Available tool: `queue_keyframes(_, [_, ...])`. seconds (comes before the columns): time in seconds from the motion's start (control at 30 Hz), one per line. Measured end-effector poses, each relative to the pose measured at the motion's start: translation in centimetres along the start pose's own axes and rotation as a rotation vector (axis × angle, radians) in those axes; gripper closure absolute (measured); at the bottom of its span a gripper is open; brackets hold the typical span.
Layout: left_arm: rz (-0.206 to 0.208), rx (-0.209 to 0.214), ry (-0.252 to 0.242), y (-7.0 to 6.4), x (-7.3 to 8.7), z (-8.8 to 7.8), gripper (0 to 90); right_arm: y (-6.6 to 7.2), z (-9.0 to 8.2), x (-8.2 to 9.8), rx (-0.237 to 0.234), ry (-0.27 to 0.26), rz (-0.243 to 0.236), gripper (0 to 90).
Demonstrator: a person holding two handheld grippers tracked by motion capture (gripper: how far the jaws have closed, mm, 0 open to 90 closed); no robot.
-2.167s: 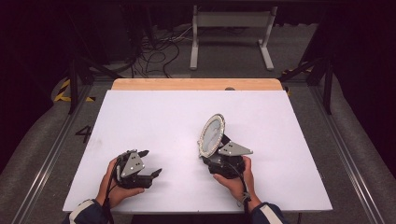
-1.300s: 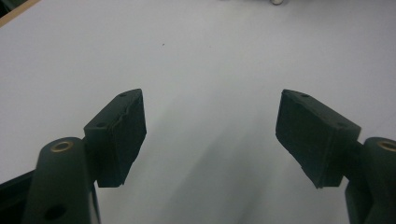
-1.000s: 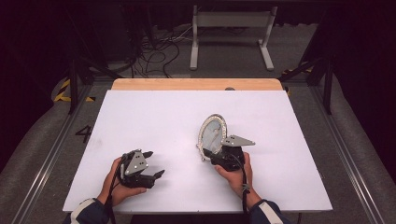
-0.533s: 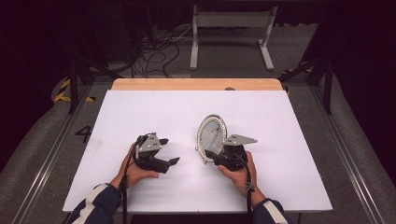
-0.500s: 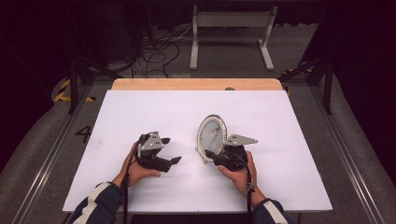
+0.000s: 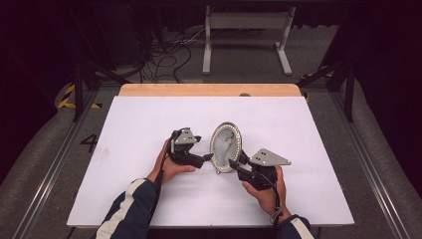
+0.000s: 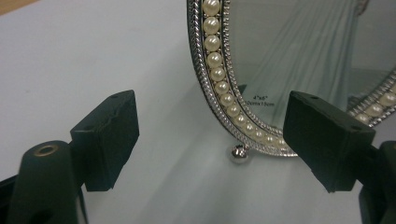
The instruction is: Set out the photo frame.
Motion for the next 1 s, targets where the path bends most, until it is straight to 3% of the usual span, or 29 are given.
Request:
queue_keyframes(0.23, [-0.007,0.021,-0.018,0.1,-0.7,1.2,19.0,-0.3,-0.8,-0.3,0.005,-0.022,0.021,72.2])
queue_keyframes(0.37, [-0.012,0.076,-0.010,0.1,-0.5,1.4,19.4,-0.4,-1.1,-0.5,0.016,-0.051,0.026,72.9])
queue_keyframes(0.57, [-0.027,0.121,-0.035,-0.1,-0.6,1.5,19.9,-0.4,-1.1,-0.6,0.024,-0.051,0.026,73.0])
queue_keyframes(0.67, [-0.013,0.143,-0.029,-0.3,-0.7,1.6,20.4,-0.3,-1.0,-0.5,0.029,-0.051,0.021,73.1])
queue_keyframes(1.0, [-0.002,0.163,-0.025,-0.7,-1.0,1.6,20.9,-0.4,-0.9,-0.6,0.026,-0.050,0.023,73.1])
Point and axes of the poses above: each handheld gripper's, and its own axes: z roughly forward along the jaws, x roughly out of its underside, y roughly to its left, the point moved 2 cm from there along z, roughly forward along the jaws, and after that the axes turned 3 degrees about y, right-handed, at the moved point
